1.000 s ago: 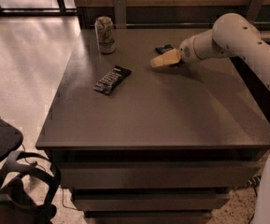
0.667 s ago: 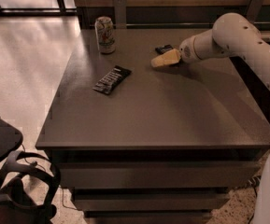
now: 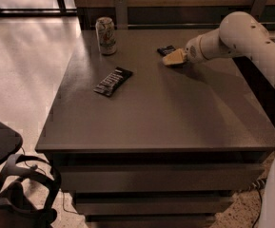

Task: Pick rxbar blueberry

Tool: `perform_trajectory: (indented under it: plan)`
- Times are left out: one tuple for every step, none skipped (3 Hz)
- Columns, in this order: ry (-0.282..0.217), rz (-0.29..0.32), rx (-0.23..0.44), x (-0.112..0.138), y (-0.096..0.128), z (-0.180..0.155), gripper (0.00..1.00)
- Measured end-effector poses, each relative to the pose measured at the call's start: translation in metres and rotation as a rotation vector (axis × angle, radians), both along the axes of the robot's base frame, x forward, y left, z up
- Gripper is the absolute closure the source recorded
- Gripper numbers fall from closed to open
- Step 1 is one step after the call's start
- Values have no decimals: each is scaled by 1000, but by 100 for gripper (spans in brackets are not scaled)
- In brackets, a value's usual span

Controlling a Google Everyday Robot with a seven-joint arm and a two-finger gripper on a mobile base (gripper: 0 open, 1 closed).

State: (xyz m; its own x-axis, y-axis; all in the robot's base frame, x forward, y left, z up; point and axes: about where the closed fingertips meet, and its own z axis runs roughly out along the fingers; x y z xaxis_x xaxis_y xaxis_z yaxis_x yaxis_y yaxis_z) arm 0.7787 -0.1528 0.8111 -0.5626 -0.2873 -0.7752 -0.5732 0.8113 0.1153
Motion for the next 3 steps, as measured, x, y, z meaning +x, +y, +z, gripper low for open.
perform_trajectory:
  plan:
    - [0,0,0,0,0,3,89]
    - [0,0,0,0,0,5,100]
    - [0,0,0,0,0,5,100]
